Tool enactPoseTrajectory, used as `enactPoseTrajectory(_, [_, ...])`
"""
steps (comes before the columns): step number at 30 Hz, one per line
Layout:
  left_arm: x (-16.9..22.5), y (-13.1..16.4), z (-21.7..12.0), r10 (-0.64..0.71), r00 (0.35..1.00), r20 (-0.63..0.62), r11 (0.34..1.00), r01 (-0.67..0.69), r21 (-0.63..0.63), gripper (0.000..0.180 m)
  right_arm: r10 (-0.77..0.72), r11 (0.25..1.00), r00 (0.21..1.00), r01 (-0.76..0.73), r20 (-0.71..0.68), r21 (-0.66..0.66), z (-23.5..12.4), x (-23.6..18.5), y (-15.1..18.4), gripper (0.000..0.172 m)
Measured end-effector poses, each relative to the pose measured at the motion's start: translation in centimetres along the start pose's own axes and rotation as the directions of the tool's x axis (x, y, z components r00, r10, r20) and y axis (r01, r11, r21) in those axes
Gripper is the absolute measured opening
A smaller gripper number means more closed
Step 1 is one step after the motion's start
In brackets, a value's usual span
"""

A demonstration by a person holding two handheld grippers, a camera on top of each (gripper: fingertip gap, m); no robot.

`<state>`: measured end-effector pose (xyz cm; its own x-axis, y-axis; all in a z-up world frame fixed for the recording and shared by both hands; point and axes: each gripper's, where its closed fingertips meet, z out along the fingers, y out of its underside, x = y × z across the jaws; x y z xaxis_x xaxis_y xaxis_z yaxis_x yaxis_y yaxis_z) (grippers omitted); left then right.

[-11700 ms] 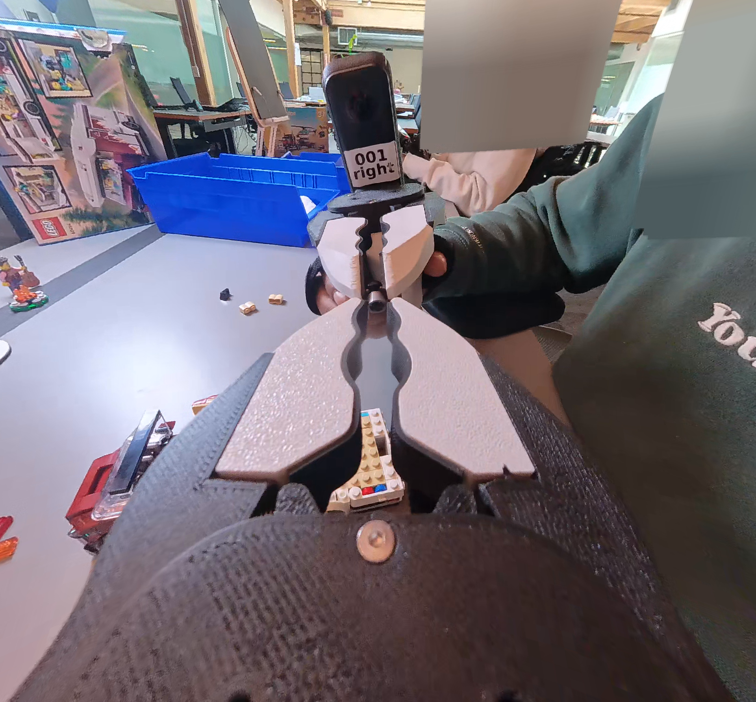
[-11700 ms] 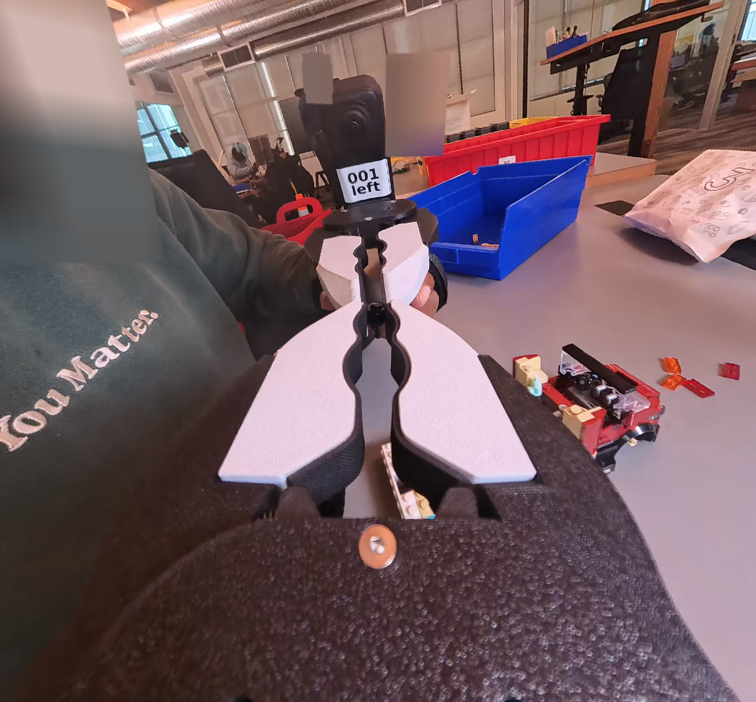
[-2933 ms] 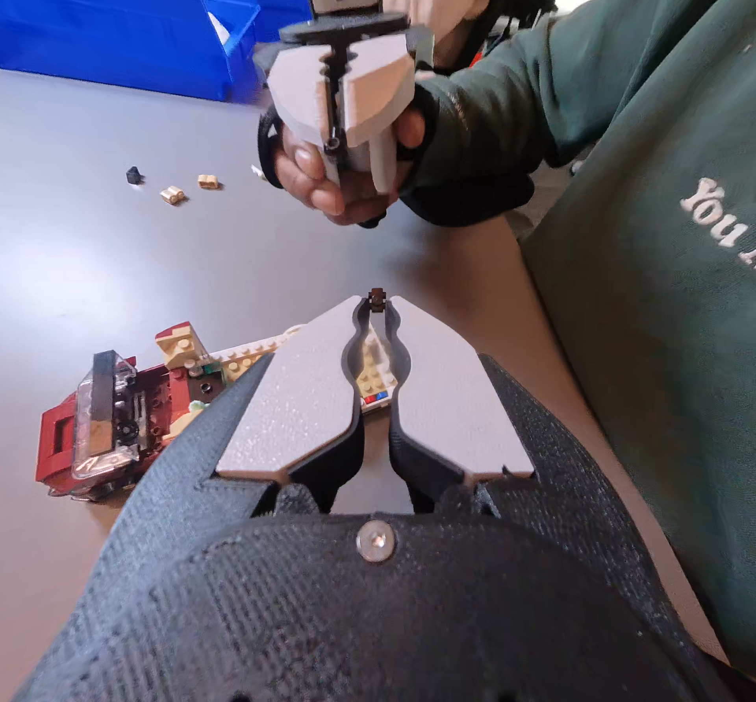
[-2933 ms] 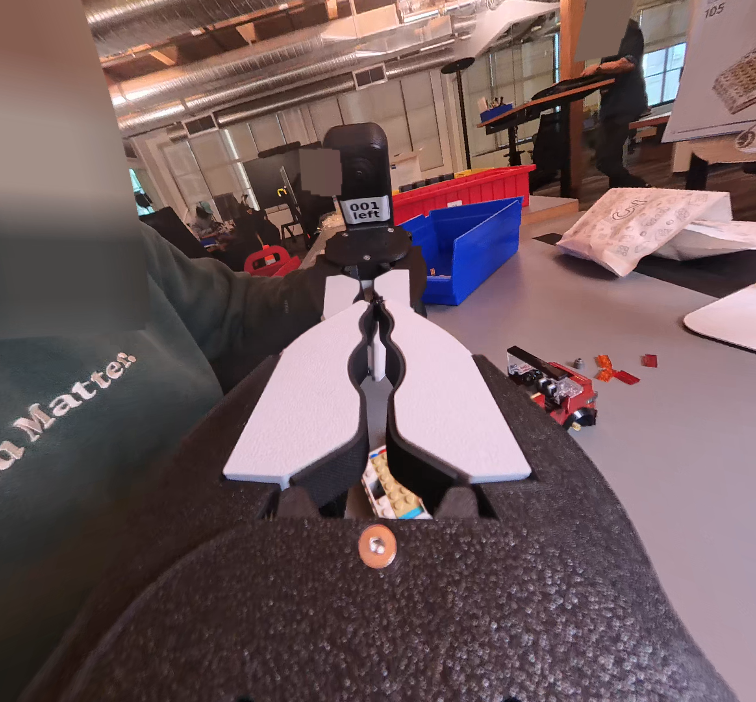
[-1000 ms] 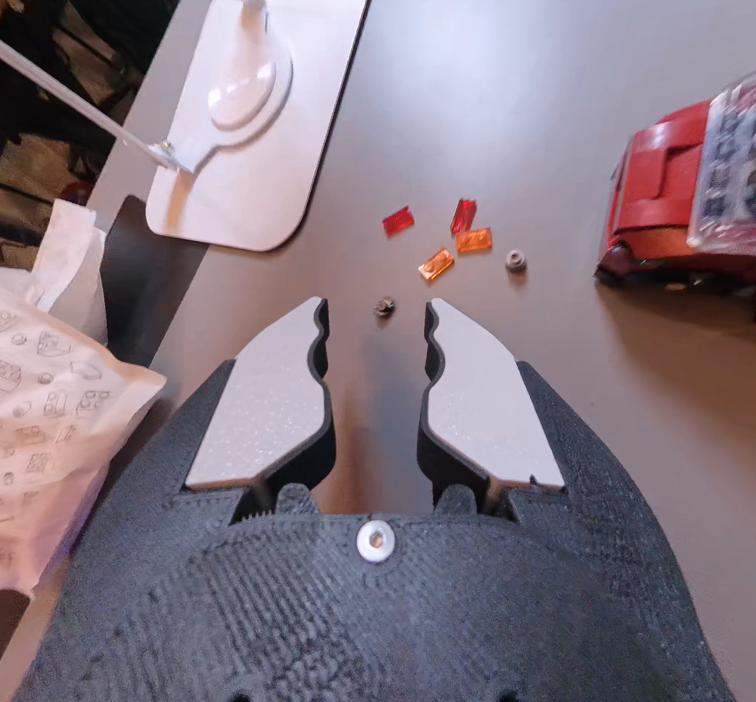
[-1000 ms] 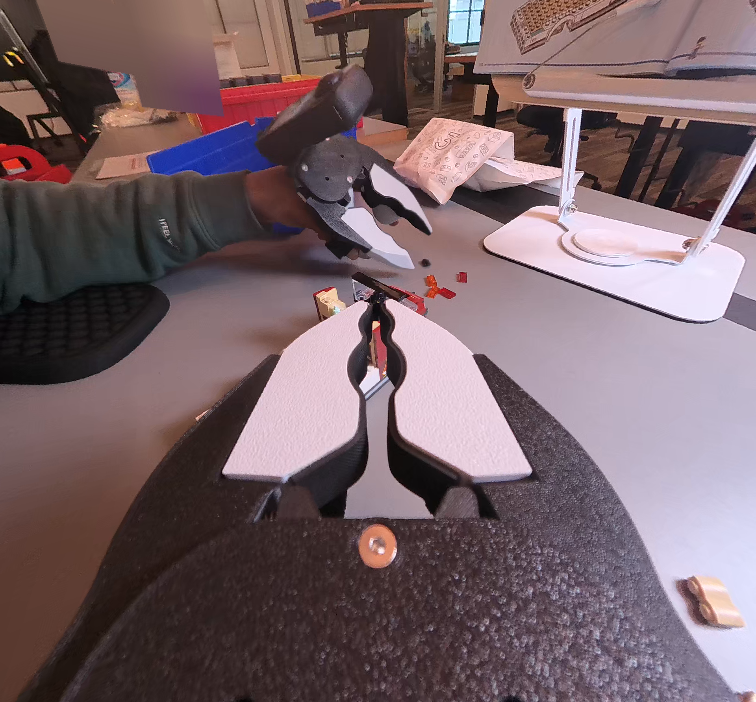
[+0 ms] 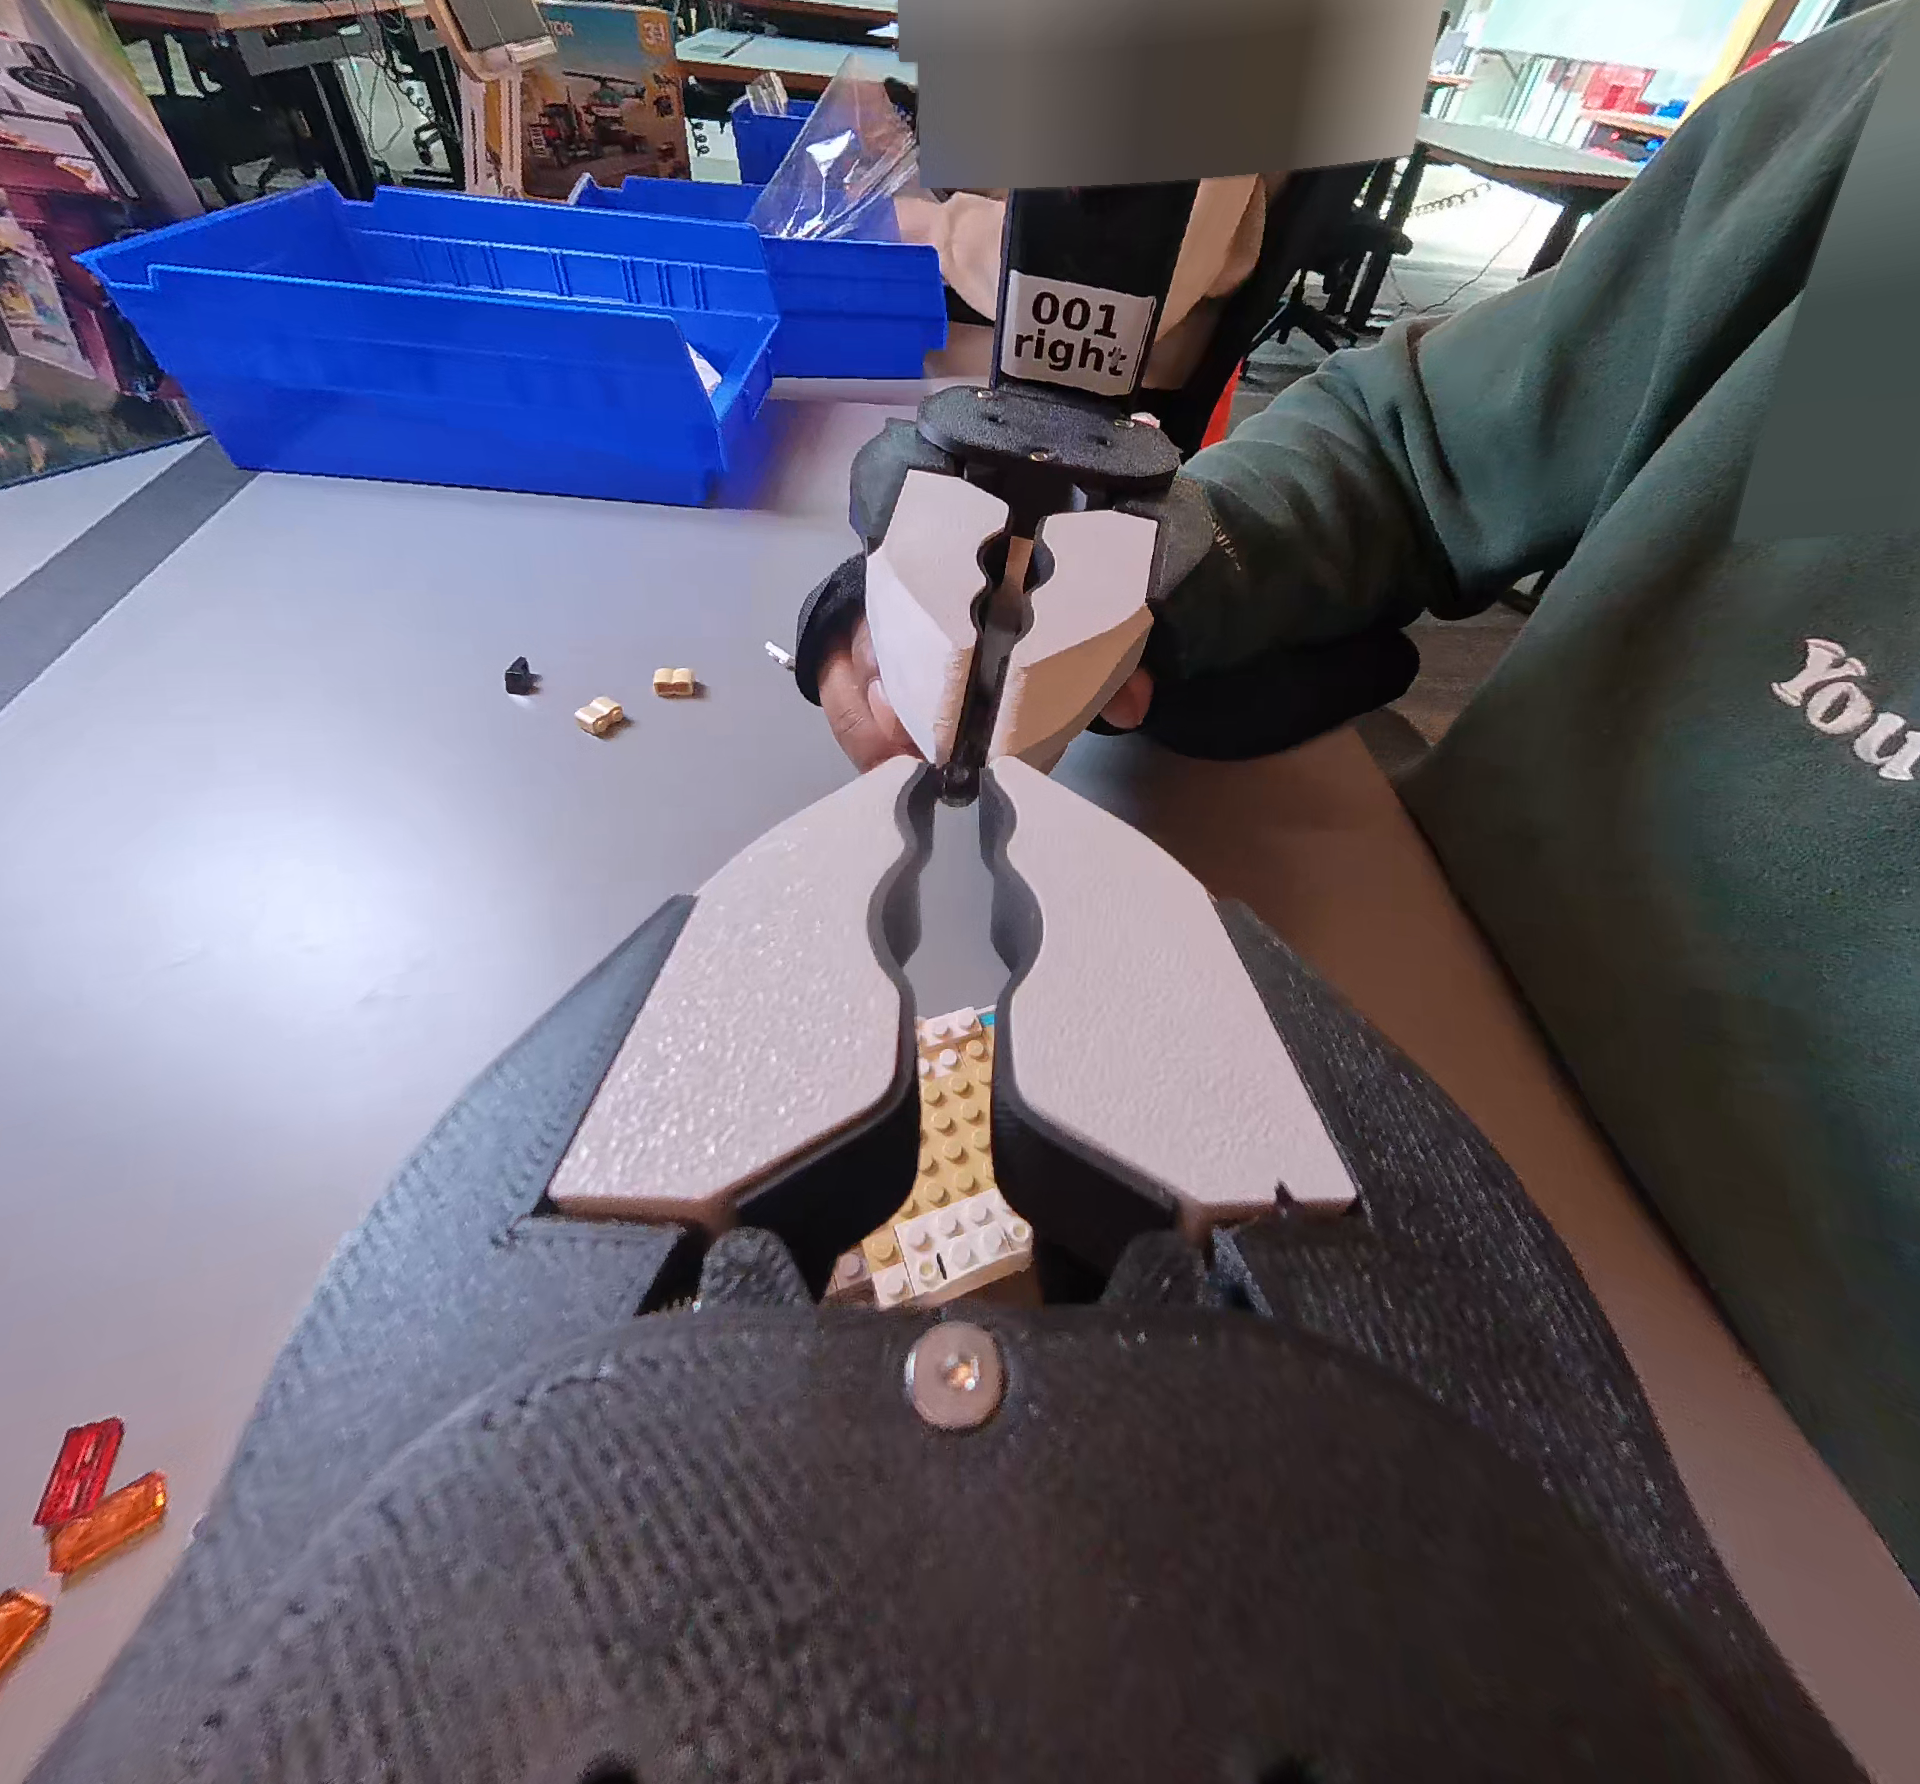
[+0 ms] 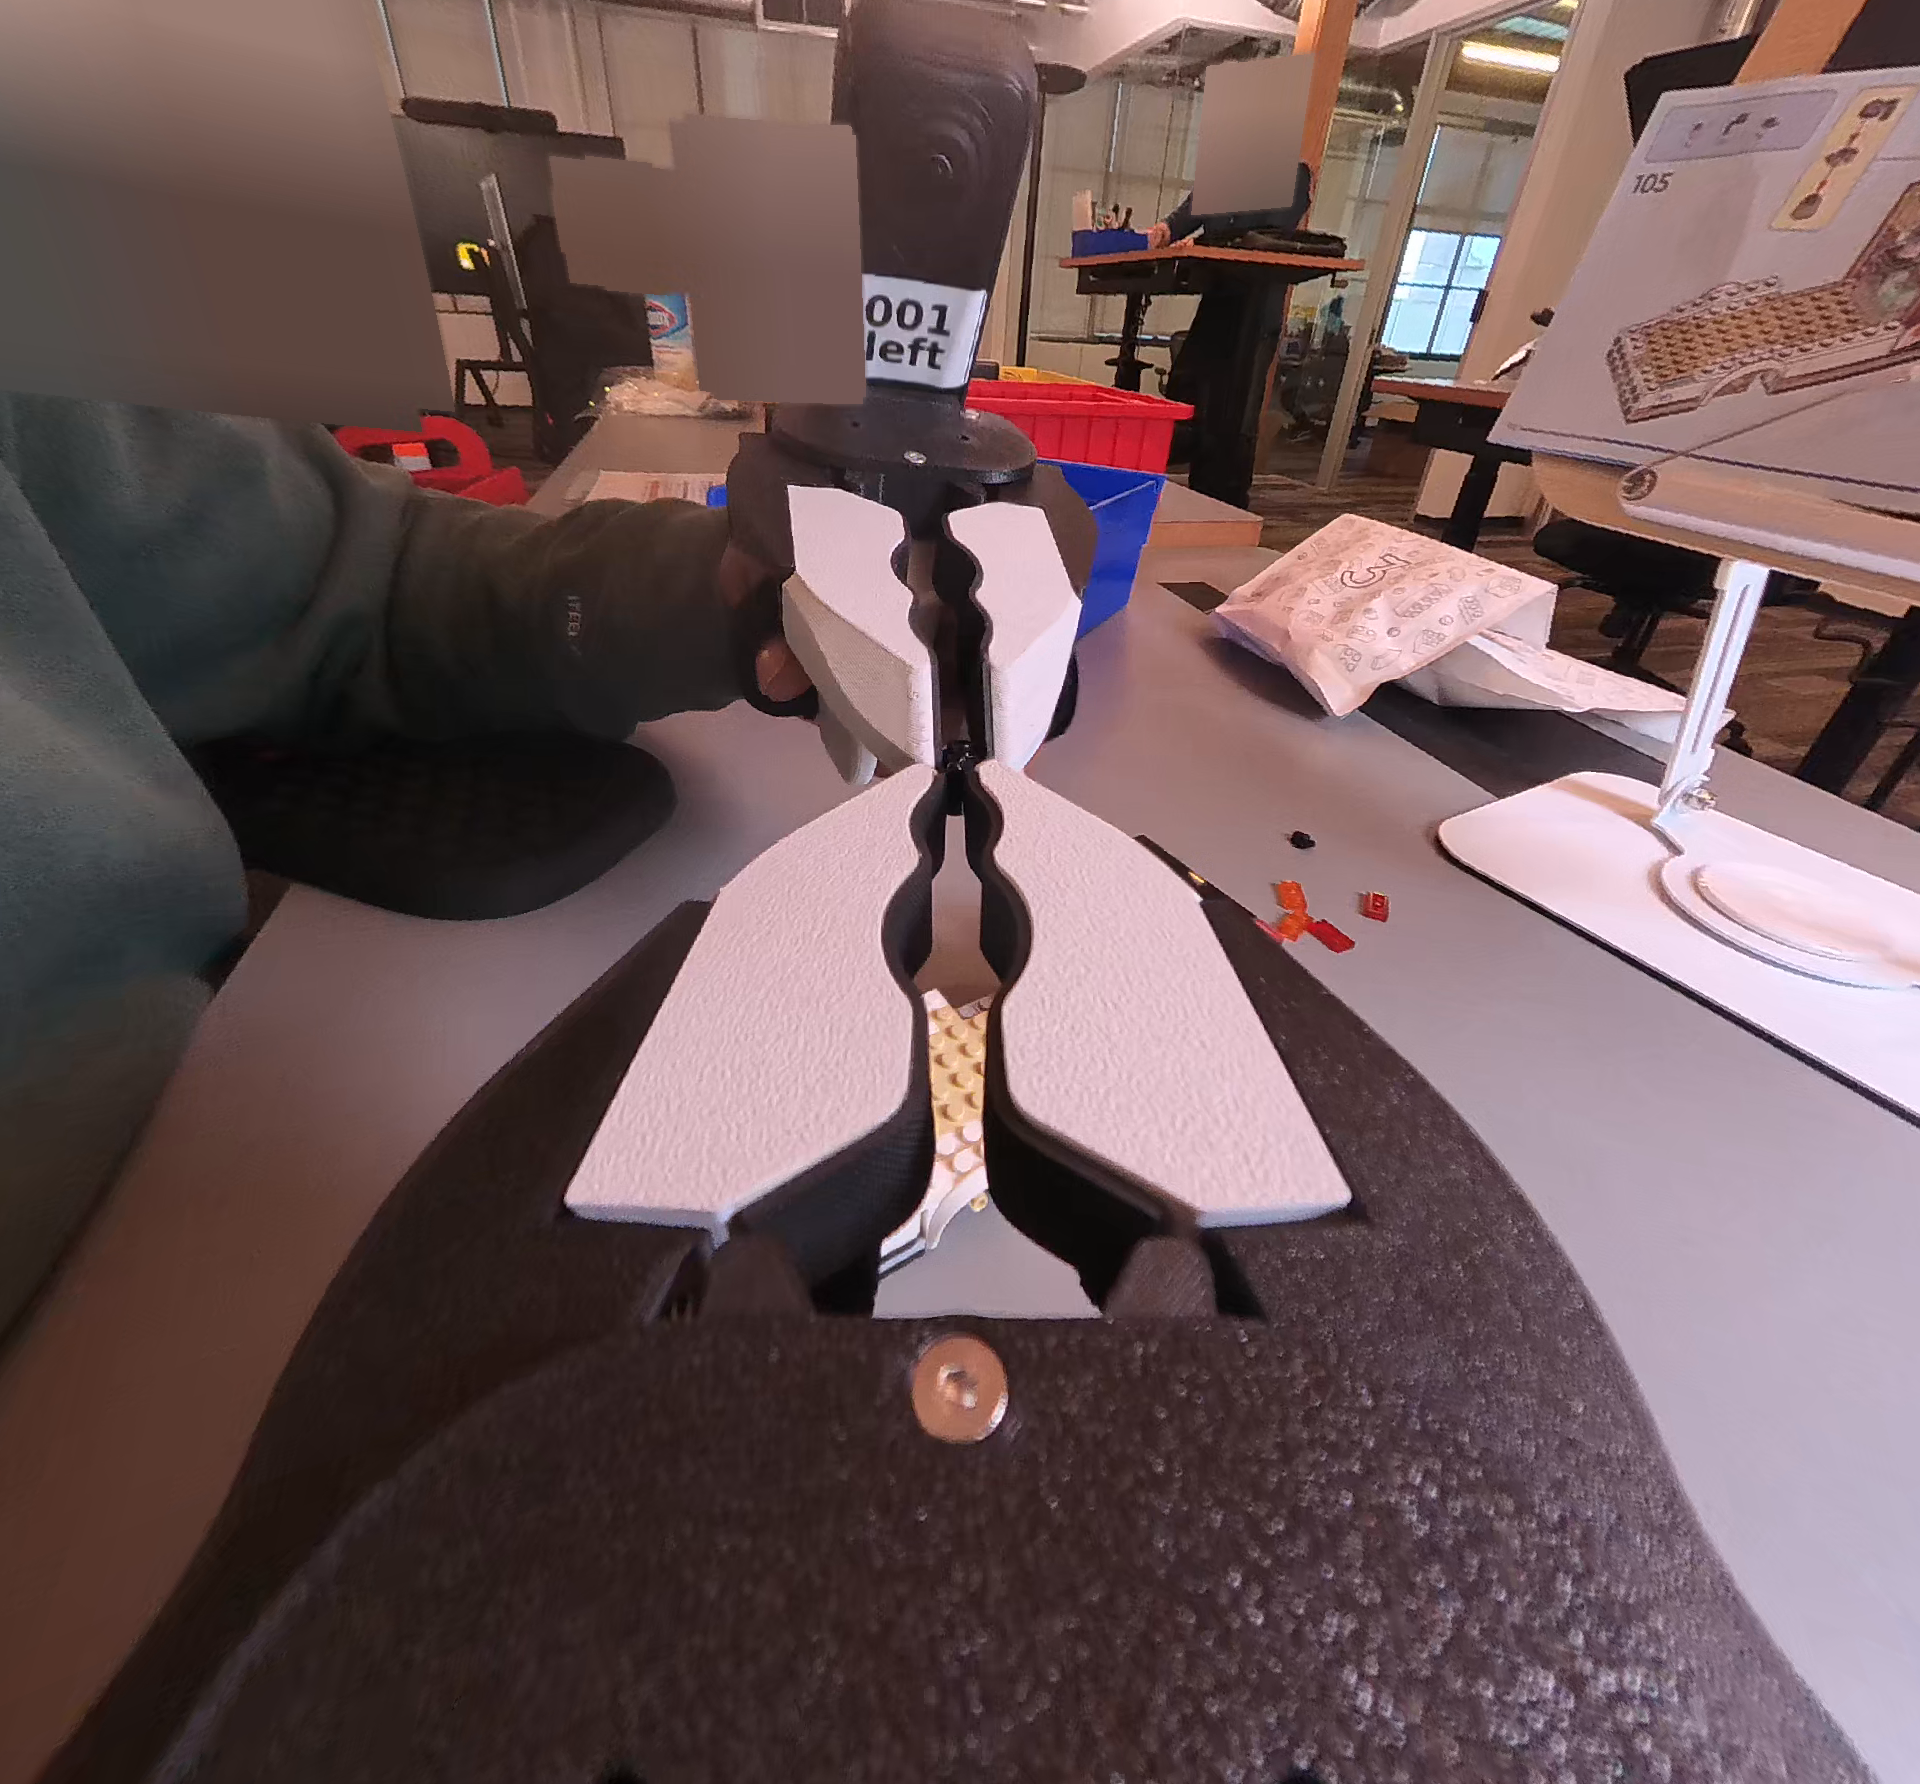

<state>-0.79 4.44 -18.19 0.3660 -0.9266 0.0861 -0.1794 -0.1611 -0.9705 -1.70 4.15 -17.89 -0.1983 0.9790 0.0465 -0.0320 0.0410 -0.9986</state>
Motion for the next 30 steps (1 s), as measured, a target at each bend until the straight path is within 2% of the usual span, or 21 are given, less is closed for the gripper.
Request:
enactPoseTrajectory(3, [0.0, 0.0, -0.5, 0.044, 0.999, 0.020, 0.998, -0.043, -0.044, 0.008, -0.001, 1.000, 1.000, 0.001, -0.005, 0.001, 0.0, 0.0, 0.0, 0.006])
enactPoseTrajectory(6, [-1.2, -1.8, -3.5, 0.157, 0.974, 0.163, 0.987, -0.151, -0.051, 0.008, 0.017, 1.000, 0.999, -0.016, -0.042, 0.019, -0.5, 1.0, -0.4, 0.017])
enactPoseTrajectory(8, [-2.2, -3.1, -6.5, 0.275, 0.912, 0.304, 0.962, -0.261, -0.087, 0.008, 0.032, 0.999, 0.996, -0.030, -0.081, 0.026, -0.9, 1.9, -0.6, 0.022])
enactPoseTrajectory(10, [-3.0, -4.2, -10.2, 0.336, 0.835, 0.436, 0.941, -0.310, -0.132, 0.008, 0.046, 0.999, 0.992, -0.043, -0.116, 0.031, -1.2, 2.8, -0.6, 0.024])
enactPoseTrajectory(11, [-3.8, -4.4, -12.6, 0.358, 0.778, 0.517, 0.933, -0.312, -0.176, 0.008, 0.052, 0.998, 0.990, -0.048, -0.131, 0.030, -1.3, 3.1, -0.6, 0.026])
enactPoseTrajectory(12, [-5.0, -4.5, -15.8, 0.376, 0.688, 0.620, 0.926, -0.293, -0.237, 0.008, 0.054, 0.998, 0.988, -0.051, -0.145, 0.026, -1.3, 3.4, -0.5, 0.026])
enactPoseTrajectory(13, [-6.3, -4.1, -19.6, 0.383, 0.577, 0.721, 0.924, -0.237, -0.301, 0.008, 0.053, 0.999, 0.986, -0.051, -0.158, 0.019, -1.3, 3.6, -0.4, 0.026])
enactPoseTrajectory(15, [-8.2, -1.8, -27.7, 0.355, 0.370, 0.859, 0.926, -0.012, -0.377, 0.008, 0.050, 0.999, 0.984, -0.050, -0.169, 0.000, -1.3, 3.8, -0.1, 0.026])
enactPoseTrajectory(17, [-8.8, 2.6, -33.5, 0.258, 0.289, 0.922, 0.902, 0.270, -0.337, 0.009, 0.055, 0.998, 0.985, -0.058, -0.163, -0.011, -1.2, 3.8, 0.2, 0.025])
enactPoseTrajectory(18, [-9.0, 4.6, -35.5, 0.210, 0.257, 0.943, 0.883, 0.365, -0.296, 0.010, 0.059, 0.998, 0.985, -0.062, -0.160, -0.016, -1.1, 3.8, 0.3, 0.025])
enactPoseTrajectory(19, [-9.1, 6.6, -37.0, 0.162, 0.239, 0.957, 0.858, 0.446, -0.256, 0.010, 0.061, 0.998, 0.986, -0.066, -0.156, -0.022, -1.0, 3.7, 0.5, 0.025])
enactPoseTrajectory(20, [-9.2, 8.4, -37.9, 0.118, 0.230, 0.966, 0.828, 0.514, -0.223, 0.022, 0.062, 0.997, 0.986, -0.067, -0.155, -0.028, -0.9, 3.6, 0.6, 0.024])
enactPoseTrajectory(23, [-9.7, 11.0, -38.8, 0.063, 0.210, 0.976, 0.804, 0.568, -0.174, 0.049, 0.054, 0.997, 0.986, -0.061, -0.158, -0.042, -0.8, 3.5, 0.8, 0.023])
enactPoseTrajectory(26, [-10.2, 11.1, -39.1, 0.067, 0.181, 0.981, 0.818, 0.553, -0.158, 0.064, 0.054, 0.997, 0.985, -0.063, -0.164, -0.050, -0.7, 3.4, 1.0, 0.022])
enactPoseTrajectory(30, [-10.7, 9.5, -38.7, 0.073, 0.183, 0.980, 0.866, 0.475, -0.153, 0.062, 0.060, 0.996, 0.984, -0.070, -0.166, -0.059, -0.6, 3.4, 1.3, 0.022])
